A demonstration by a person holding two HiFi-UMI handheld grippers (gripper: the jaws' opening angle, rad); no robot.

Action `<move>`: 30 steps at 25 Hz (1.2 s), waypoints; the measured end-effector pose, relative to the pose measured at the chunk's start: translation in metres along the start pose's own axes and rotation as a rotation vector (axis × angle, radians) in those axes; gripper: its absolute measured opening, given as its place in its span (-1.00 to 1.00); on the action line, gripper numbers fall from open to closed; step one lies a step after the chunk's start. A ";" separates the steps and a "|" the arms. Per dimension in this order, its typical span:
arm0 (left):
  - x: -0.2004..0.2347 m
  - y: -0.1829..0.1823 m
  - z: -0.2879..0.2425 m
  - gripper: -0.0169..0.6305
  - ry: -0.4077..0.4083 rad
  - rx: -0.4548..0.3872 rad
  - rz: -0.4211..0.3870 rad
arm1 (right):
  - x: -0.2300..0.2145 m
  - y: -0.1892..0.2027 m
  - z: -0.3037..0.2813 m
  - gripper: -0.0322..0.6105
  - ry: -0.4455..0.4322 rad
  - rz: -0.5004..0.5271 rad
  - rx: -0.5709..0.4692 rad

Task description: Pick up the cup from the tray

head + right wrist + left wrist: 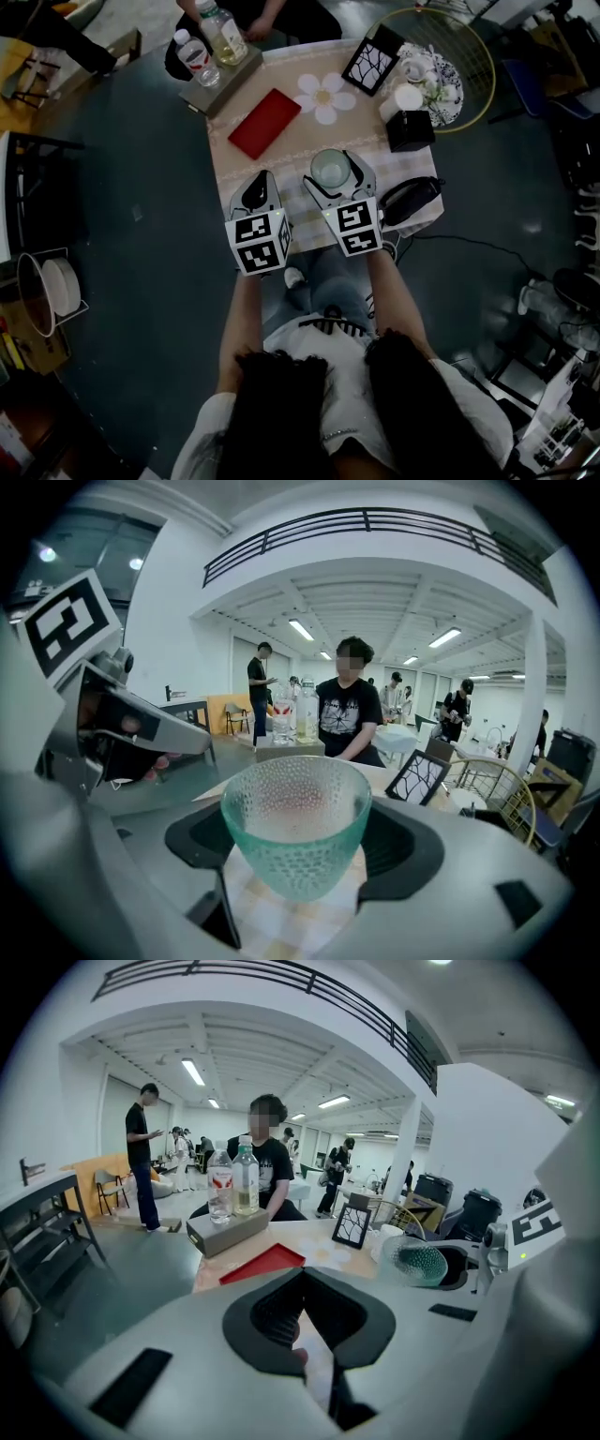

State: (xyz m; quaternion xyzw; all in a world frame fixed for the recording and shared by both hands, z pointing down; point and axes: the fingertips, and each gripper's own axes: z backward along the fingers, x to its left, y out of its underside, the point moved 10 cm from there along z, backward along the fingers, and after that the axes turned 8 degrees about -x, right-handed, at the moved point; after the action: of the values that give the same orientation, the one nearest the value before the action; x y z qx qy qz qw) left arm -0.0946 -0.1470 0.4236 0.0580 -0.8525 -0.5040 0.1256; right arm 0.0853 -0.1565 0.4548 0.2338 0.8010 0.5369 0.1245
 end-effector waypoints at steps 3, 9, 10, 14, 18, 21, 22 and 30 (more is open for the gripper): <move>-0.008 0.005 -0.001 -0.93 0.008 0.002 -0.005 | -0.003 0.011 0.010 0.33 0.021 -0.018 0.004; -0.018 0.020 -0.006 -0.93 -0.003 0.011 0.005 | -0.008 0.037 0.017 0.33 0.022 -0.038 0.010; -0.019 0.024 -0.008 -0.93 0.001 0.018 0.005 | -0.008 0.042 0.017 0.33 0.021 -0.040 0.014; -0.018 0.034 -0.010 -0.93 0.014 0.049 0.004 | -0.004 0.058 0.010 0.33 0.023 -0.037 0.014; -0.018 0.044 -0.009 -0.93 0.004 0.051 0.006 | -0.001 0.075 0.007 0.33 0.007 -0.039 0.017; -0.016 0.047 -0.007 -0.93 -0.007 0.051 0.017 | 0.000 0.085 0.008 0.33 0.011 -0.049 0.001; -0.015 0.048 -0.007 -0.93 -0.009 0.052 0.020 | 0.000 0.088 0.008 0.33 0.015 -0.049 -0.005; -0.016 0.061 -0.003 -0.93 -0.013 0.075 0.047 | 0.003 0.112 0.008 0.33 0.019 -0.039 -0.002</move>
State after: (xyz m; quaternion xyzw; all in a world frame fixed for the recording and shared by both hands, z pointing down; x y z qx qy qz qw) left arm -0.0761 -0.1162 0.4762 0.0393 -0.8727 -0.4692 0.1296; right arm 0.1131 -0.1132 0.5547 0.2128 0.8060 0.5374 0.1277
